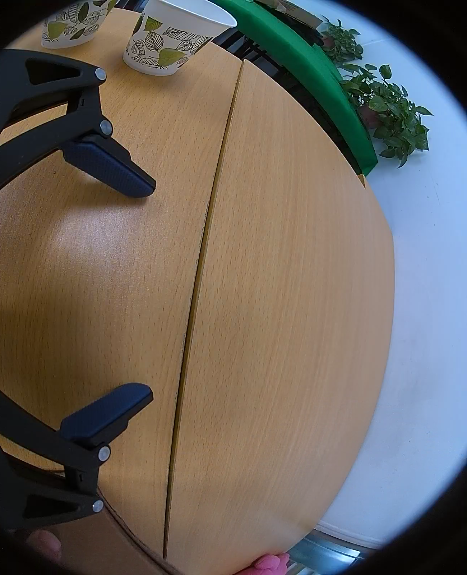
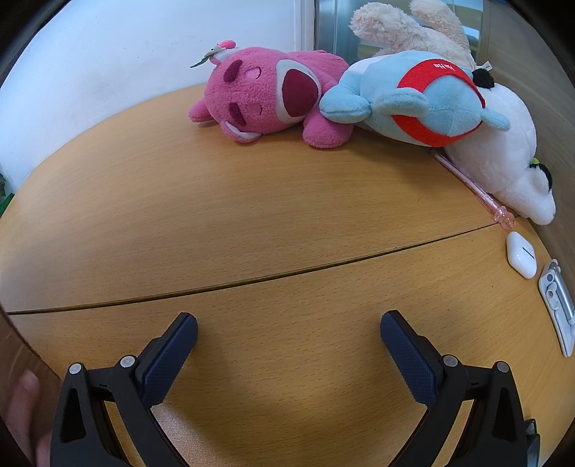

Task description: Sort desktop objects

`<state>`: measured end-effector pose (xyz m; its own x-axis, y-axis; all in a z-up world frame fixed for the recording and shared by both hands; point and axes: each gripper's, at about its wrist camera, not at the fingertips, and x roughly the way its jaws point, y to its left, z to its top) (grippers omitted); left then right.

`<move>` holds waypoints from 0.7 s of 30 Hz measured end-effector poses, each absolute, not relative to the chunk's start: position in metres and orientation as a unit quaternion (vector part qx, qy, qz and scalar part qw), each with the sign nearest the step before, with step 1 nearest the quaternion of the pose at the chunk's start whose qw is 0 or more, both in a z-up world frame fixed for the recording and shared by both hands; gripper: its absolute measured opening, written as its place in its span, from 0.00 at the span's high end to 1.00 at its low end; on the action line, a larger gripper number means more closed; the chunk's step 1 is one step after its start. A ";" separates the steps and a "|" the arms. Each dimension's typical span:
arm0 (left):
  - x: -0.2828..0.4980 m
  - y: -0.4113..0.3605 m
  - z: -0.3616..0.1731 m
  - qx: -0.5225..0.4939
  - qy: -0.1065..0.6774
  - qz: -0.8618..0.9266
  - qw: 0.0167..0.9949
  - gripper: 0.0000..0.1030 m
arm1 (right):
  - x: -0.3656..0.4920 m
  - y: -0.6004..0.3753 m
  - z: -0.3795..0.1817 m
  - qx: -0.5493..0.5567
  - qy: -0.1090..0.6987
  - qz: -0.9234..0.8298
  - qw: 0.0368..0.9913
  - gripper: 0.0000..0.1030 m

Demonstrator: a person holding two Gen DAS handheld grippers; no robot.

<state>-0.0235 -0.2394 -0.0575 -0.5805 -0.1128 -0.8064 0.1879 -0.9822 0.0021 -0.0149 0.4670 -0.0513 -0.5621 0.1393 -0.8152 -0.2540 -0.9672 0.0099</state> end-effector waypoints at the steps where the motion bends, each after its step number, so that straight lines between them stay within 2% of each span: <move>1: -0.024 -0.239 -0.057 0.450 0.042 -0.888 0.085 0.00 | -0.015 0.467 -0.051 -0.454 0.063 0.882 0.111 0.00; 21: -0.023 -0.239 -0.058 0.450 0.041 -0.888 0.085 0.00 | -0.013 0.467 -0.049 -0.454 0.063 0.882 0.112 0.00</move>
